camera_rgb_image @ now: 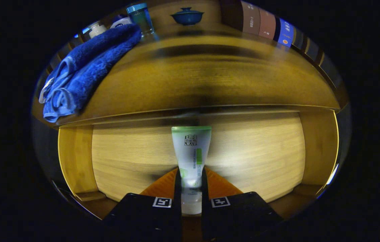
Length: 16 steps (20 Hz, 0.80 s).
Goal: Pull open the drawer, take out the items inside it, and place them on the countertop above the cabinet.
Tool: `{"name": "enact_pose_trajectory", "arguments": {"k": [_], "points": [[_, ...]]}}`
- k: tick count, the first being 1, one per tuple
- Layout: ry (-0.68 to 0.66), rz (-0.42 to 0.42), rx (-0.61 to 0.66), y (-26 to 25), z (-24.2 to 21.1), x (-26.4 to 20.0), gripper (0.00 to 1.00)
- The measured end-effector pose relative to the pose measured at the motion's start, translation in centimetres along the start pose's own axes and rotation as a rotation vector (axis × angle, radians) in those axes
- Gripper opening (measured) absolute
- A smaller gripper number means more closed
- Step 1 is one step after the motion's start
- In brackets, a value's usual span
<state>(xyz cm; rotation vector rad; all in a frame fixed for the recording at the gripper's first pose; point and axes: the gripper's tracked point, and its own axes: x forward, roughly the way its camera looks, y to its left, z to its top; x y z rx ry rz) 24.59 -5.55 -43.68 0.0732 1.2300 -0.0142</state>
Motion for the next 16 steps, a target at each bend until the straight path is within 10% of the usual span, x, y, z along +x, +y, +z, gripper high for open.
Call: {"name": "enact_pose_trajectory", "arguments": {"k": [16], "points": [[-0.137,0.076,0.023,0.8,5.4,-12.7,0.27]]}}
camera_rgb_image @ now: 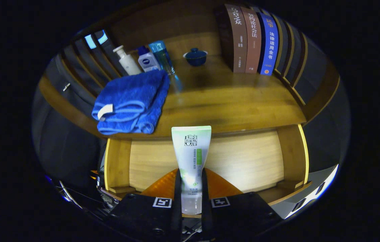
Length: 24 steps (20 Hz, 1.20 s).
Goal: Pull open the drawer, take out the items inside it, and place them on the countertop above the cabinet.
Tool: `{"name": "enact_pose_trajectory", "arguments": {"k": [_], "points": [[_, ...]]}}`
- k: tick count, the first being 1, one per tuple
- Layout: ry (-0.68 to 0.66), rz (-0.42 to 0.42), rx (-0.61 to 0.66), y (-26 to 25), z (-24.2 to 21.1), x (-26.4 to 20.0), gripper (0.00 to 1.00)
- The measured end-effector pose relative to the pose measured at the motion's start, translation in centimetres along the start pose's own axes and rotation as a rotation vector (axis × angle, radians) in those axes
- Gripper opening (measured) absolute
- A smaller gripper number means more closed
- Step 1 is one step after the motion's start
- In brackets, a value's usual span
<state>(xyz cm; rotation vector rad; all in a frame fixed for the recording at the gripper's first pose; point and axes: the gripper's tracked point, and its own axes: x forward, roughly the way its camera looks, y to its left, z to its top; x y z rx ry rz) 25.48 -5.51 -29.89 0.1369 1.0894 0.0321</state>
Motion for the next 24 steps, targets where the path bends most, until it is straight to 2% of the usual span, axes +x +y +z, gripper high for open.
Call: {"name": "enact_pose_trajectory", "arguments": {"k": [7,13,17,22,24], "points": [[0.031,-0.069,-0.023,-0.8,8.4,5.3,0.27],[0.082,-0.076,-0.023,0.7,10.9,9.9,0.30],[0.078,-0.094,-0.035,0.7,11.7,10.0,0.44],[0.025,-0.096,-0.042,0.8,11.7,8.2,0.98],[-0.037,-0.081,-0.016,1.1,11.7,6.8,0.99]]}}
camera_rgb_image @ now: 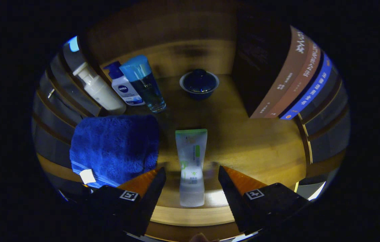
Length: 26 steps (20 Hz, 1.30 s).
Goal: Pull open the drawer, take out the items inside it, and place them on the countertop above the cabinet.
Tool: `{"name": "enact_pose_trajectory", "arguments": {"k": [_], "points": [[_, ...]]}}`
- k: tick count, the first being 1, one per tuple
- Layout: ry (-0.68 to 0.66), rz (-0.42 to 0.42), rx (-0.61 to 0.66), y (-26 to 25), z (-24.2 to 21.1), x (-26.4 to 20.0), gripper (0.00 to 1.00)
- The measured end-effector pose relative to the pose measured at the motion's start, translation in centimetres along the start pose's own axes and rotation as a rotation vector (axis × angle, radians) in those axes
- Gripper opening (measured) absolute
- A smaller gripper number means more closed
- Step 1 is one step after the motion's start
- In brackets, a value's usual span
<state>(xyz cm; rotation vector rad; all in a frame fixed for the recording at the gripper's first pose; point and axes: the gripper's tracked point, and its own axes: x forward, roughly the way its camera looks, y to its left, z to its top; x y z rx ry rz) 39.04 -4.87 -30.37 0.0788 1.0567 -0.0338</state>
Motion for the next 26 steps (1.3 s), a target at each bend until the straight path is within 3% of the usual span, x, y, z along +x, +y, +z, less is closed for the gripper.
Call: {"name": "enact_pose_trajectory", "arguments": {"k": [12,18,23,26], "points": [[-0.457,0.138,0.005,5.1,-7.5,-14.8,0.99],[-0.833,0.019,-0.031,3.2,-11.8,-21.1,0.99],[-0.936,0.036,-0.001,2.3,-17.5,-21.2,0.99],[-0.953,0.005,-0.013,0.9,-20.6,-19.5,0.99]]}}
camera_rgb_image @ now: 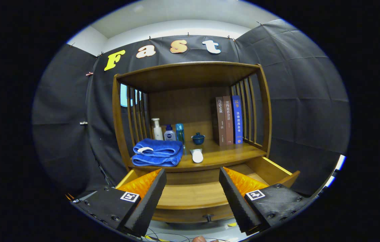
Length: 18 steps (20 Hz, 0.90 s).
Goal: Pull open the drawer, take out the items inside it, and place them on the countertop above the cabinet.
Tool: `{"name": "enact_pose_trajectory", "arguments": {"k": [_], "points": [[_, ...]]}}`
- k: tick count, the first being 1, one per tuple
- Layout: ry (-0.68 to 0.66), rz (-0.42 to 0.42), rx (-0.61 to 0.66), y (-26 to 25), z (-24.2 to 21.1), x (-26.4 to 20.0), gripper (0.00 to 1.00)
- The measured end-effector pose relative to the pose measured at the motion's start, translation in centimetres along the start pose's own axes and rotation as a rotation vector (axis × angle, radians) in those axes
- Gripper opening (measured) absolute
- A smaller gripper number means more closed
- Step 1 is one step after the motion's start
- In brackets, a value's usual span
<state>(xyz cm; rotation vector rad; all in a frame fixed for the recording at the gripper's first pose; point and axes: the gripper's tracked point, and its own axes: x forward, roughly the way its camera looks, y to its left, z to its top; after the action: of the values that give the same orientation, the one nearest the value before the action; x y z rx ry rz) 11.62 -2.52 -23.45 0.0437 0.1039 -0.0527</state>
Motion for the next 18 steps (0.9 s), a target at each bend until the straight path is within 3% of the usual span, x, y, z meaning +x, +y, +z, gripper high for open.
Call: {"name": "enact_pose_trajectory", "arguments": {"k": [8,18], "points": [[0.097,-0.022,-0.011,-2.5,-10.7,0.0,0.99],[0.041,0.026,-0.156,-1.6,-12.4,1.3,0.98]]}}
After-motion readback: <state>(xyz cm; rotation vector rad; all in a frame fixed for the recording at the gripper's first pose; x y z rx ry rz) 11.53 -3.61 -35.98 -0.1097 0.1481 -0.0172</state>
